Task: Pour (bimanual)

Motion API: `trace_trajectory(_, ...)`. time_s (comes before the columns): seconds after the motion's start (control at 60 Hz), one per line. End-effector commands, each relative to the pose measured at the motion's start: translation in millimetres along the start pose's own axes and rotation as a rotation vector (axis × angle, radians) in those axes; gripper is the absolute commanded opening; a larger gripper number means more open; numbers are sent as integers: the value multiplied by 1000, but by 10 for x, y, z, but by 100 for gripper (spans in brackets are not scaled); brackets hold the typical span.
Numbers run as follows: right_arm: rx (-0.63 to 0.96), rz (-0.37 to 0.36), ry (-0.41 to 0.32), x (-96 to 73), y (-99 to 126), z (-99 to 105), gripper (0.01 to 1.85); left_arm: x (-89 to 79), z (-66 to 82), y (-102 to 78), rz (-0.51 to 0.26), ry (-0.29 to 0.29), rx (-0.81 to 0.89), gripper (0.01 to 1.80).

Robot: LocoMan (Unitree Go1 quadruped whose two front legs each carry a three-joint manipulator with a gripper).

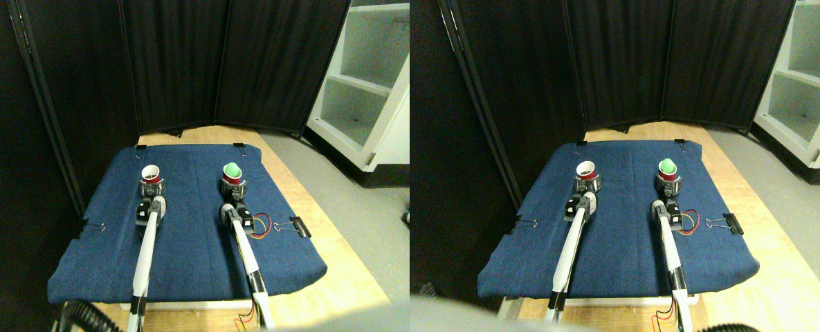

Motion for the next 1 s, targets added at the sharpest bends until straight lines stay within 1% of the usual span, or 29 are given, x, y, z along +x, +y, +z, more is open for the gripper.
trace_trajectory(0.017,-43,29,-2,78,40,12,33,-17,17,-3,5,-63,15,42)
trace_trajectory(0.05,-35,26,1,77,42,12,33,-21,15,-4,4,-62,16,39)
trace_trajectory(0.067,9,11,8,71,48,11,33,-20,20,-2,1,-57,20,33)
trace_trajectory(0.117,-4,4,12,65,57,14,33,-19,25,0,1,-69,24,33)
trace_trajectory(0.2,17,-4,31,66,65,16,33,-40,25,-3,-1,-72,31,33)
trace_trajectory(0.267,-60,10,41,56,73,24,33,-48,34,-4,-5,-75,44,33)
trace_trajectory(0.3,-34,9,47,56,71,26,33,-38,51,1,-5,-83,50,33)
trace_trajectory(0.417,-20,20,61,50,74,18,33,-39,71,-3,-7,-78,42,33)
trace_trajectory(0.433,-22,17,61,49,73,18,33,-38,72,-4,-8,-81,45,33)
trace_trajectory(0.467,-79,24,56,44,78,17,33,-42,73,-7,-9,-84,50,33)
trace_trajectory(0.583,-97,49,66,19,98,11,33,-70,38,-15,-15,-76,63,33)
trace_trajectory(0.65,-114,58,61,-21,131,3,33,-62,34,-16,-18,-65,70,33)
trace_trajectory(0.667,-141,72,68,-33,149,3,33,-71,24,-22,-18,-62,72,33)
trace_trajectory(0.767,-163,103,85,-62,222,-4,33,-101,-9,-68,-27,-50,74,33)
trace_trajectory(0.8,-196,118,83,-86,261,-3,33,-110,-19,-95,-38,-35,81,33)
trace_trajectory(0.833,-184,112,81,-108,291,-2,33,-119,-27,-129,-44,-24,89,33)
trace_trajectory(0.983,-206,122,84,-143,380,-1,33,-135,-50,-214,-64,-8,98,33)
trace_trajectory(1.0,-233,135,89,-154,406,-6,33,-163,-68,-253,-61,-3,107,33)
